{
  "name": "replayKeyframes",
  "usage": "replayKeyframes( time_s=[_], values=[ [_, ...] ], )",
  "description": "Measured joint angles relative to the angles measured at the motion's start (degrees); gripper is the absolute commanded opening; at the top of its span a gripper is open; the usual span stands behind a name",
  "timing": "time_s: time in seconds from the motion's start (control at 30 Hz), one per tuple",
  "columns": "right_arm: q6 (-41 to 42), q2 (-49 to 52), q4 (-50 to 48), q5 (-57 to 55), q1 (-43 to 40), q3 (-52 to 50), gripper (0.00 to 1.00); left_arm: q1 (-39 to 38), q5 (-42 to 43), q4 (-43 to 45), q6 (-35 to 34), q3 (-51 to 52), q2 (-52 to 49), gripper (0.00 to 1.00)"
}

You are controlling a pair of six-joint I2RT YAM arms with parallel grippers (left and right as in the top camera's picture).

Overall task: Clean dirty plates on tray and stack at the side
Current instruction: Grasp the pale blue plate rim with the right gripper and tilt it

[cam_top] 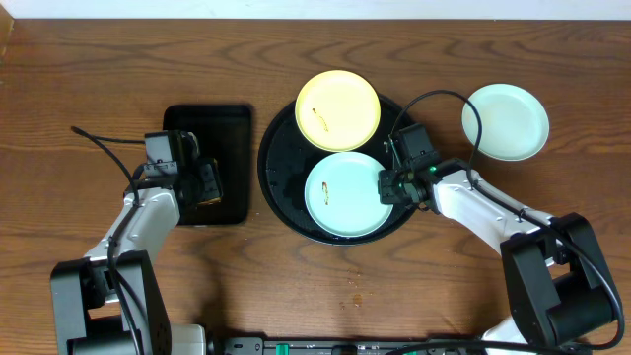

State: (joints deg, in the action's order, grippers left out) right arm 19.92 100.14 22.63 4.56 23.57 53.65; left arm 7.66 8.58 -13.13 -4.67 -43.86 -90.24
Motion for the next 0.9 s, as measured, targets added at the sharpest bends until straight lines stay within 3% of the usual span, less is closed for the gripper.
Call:
replayKeyframes(
  time_s=[0.07,0.17,0.37,0.9],
  values=[
    [0.0,0.0,0.0,0.0,0.0,-0.1,0.1,0.0,0.0,0.0,0.0,0.0,0.0,0.61],
    [-0.1,0.0,-1.0,-0.2,0.0,-1.0,0.01,0.0,0.0,0.0,0.0,0.0,0.0,0.61],
    [0.2,-0.1,-2.0,0.0,-0.1,-1.2,0.01,0.0,0.0,0.0,0.0,0.0,0.0,0.65],
    [0.2,-0.1,-2.4,0.1,-0.1,-1.3,0.01,0.0,0.0,3.3,0.0,0.4,-3.1,0.64]
  ],
)
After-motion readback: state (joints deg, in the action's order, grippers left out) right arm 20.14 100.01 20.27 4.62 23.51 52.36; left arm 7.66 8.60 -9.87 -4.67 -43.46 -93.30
